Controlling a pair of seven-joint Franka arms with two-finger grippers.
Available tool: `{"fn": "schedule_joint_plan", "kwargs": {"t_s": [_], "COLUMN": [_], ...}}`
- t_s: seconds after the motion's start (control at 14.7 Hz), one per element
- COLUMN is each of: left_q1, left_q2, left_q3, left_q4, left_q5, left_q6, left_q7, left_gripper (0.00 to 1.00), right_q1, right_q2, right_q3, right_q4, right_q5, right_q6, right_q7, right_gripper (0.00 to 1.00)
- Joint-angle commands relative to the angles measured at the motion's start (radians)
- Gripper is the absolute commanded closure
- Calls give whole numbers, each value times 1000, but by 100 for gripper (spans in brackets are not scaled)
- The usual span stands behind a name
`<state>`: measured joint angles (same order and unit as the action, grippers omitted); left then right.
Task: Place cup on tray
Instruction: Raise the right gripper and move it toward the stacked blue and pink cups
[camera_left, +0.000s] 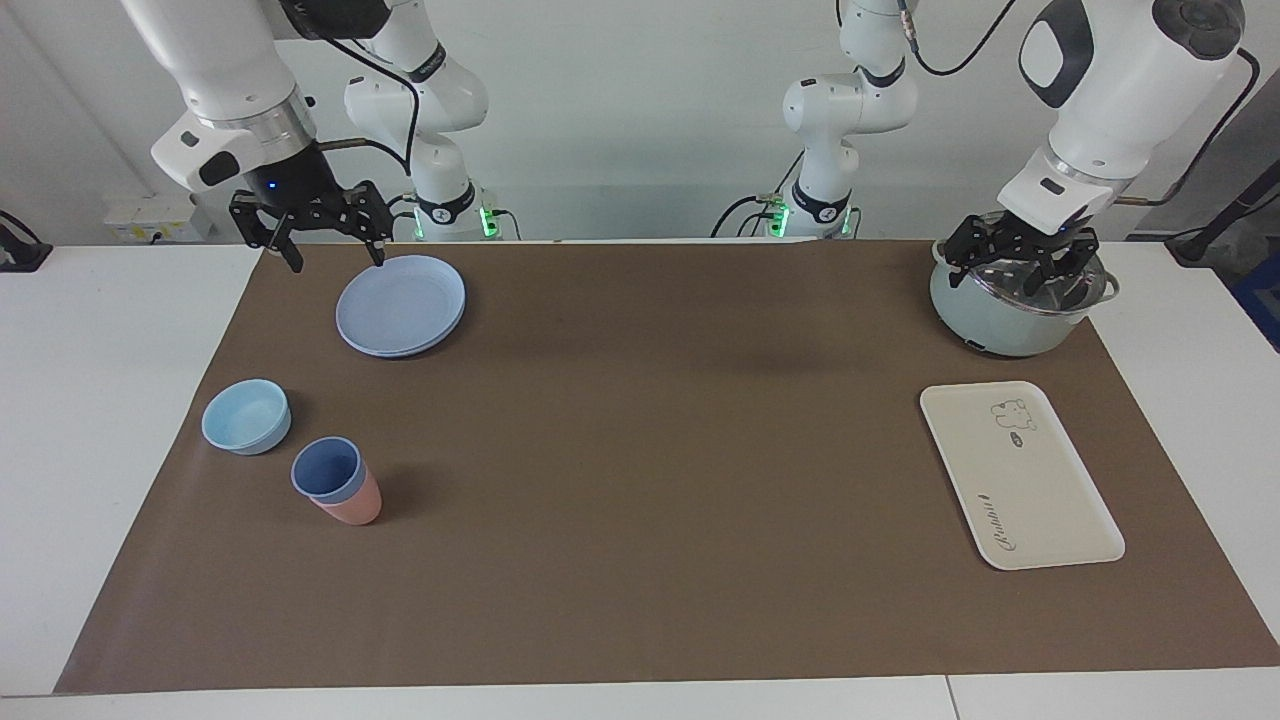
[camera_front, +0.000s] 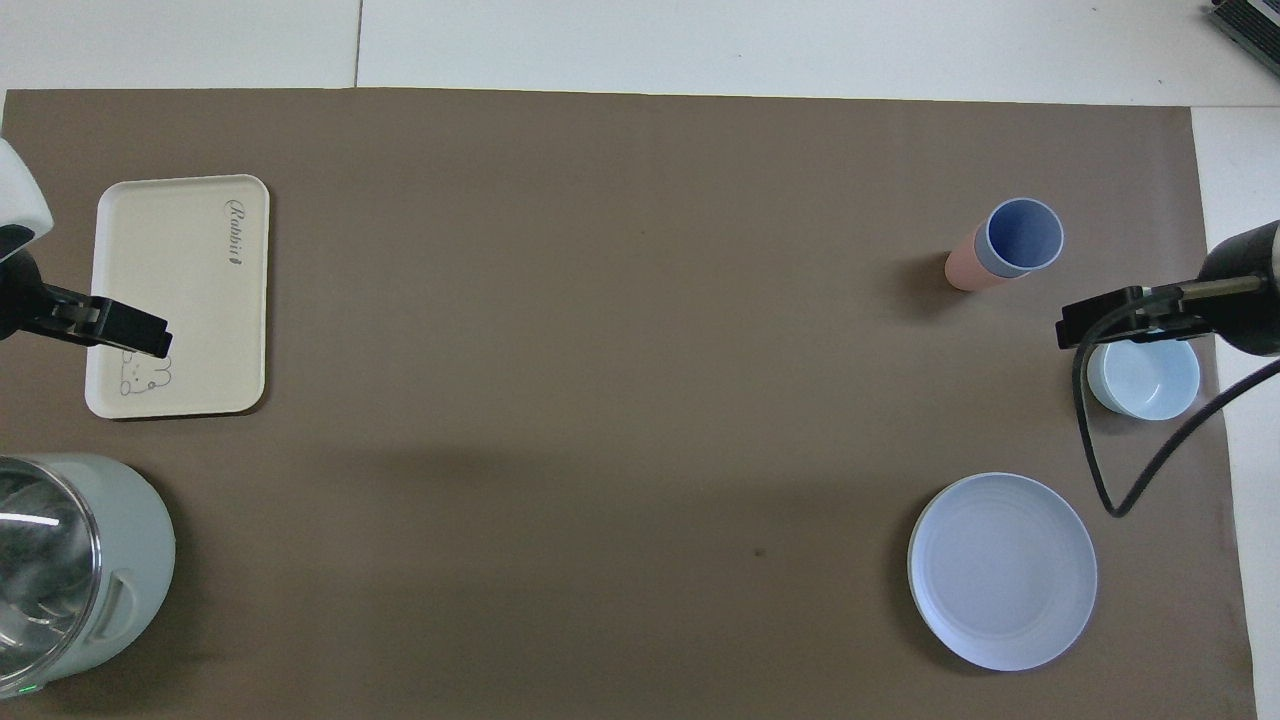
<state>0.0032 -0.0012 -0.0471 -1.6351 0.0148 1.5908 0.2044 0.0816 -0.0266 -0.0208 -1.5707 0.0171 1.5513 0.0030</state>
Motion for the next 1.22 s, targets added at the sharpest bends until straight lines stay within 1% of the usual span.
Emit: {"fn": "schedule_joint_plan", "kwargs": {"t_s": [0.0, 0.41, 0.54, 0.68, 0.81, 0.95, 1.09, 1.15], "left_q1": [-14, -14, -14, -14, -14, -14, -14, -15], "left_q2": [-28, -28, -28, -28, -28, -28, -29, -29], "left_q3": [9, 9, 9, 9, 9, 9, 9, 9], "left_q4": [-29, -31, -34, -34, -34, -34, -35, -37], "left_q5": [10, 11, 11, 11, 10, 11, 11, 11], "left_q6": [14, 11, 14, 15, 15, 15, 15, 14], "left_q7": [-13, -13, -13, -13, -13, -13, -13, -13], "left_gripper": [0, 0, 0, 0, 0, 0, 0, 0], "right_q1": [-6, -26, -34, -48, -72, -94, -137, -149], "right_q2": [-19, -24, -22, -7, 7, 65, 153, 209], "right_q3": [1, -13, -14, -15, -15, -15, -15, -16], "right_q4": [-23, -22, -25, -25, -23, 9, 79, 133], "right_q5": [7, 20, 23, 20, 17, 17, 17, 17], "right_q6": [-8, -4, 42, 78, 148, 190, 230, 230], "right_q7": [-21, -27, -12, 53, 187, 253, 259, 285], "right_gripper": [0, 0, 0, 4, 7, 8, 8, 8]}}
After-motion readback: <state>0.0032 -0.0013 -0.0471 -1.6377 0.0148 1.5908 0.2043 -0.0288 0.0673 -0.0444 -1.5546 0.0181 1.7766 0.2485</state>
